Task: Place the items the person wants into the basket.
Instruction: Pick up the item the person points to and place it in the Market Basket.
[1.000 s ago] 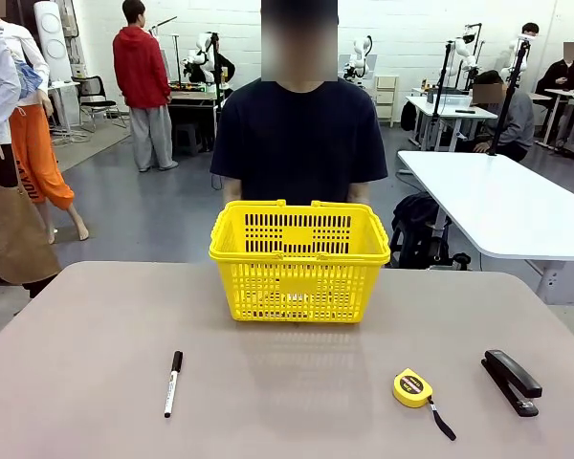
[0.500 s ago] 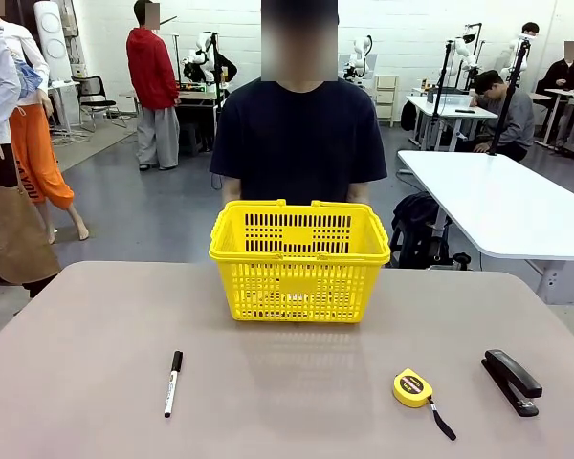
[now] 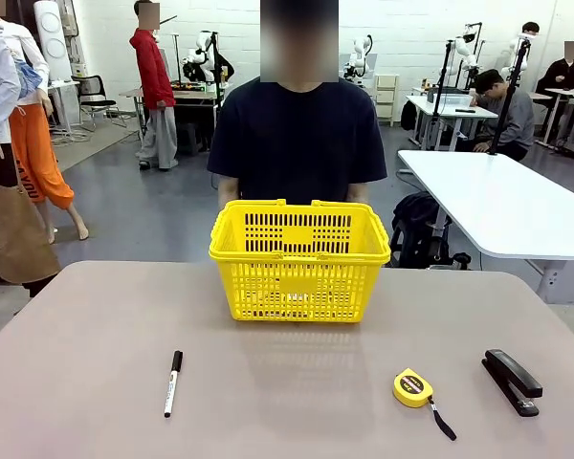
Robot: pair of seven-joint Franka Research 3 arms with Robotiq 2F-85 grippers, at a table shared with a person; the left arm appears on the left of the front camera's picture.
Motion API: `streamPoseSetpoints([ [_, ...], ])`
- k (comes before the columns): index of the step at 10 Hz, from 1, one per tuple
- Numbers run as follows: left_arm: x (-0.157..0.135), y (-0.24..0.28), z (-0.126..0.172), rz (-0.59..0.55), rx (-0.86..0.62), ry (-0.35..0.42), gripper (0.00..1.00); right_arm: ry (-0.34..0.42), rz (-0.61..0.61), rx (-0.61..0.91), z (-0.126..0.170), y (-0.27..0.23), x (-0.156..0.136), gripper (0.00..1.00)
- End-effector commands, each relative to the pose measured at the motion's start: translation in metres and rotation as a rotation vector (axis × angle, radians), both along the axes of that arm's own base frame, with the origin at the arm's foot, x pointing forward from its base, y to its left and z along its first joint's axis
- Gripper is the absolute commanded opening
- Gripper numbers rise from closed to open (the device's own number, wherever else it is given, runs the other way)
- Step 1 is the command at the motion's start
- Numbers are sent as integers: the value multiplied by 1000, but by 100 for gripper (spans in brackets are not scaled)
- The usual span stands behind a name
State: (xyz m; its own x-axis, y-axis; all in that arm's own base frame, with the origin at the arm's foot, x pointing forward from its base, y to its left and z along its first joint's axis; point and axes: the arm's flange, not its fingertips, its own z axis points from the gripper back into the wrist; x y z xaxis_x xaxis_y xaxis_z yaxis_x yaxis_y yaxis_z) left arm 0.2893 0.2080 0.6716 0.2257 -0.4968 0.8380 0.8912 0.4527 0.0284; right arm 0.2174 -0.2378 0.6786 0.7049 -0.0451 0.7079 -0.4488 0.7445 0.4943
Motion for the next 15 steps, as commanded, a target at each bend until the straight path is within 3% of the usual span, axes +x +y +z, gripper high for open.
streamPoseSetpoints([
  [1,0,2,1,-14,-6,-24,100,-15,11,14,1,2,1,100],
  [15,0,2,1,-14,-6,-24,100,-15,11,14,1,2,1,100],
])
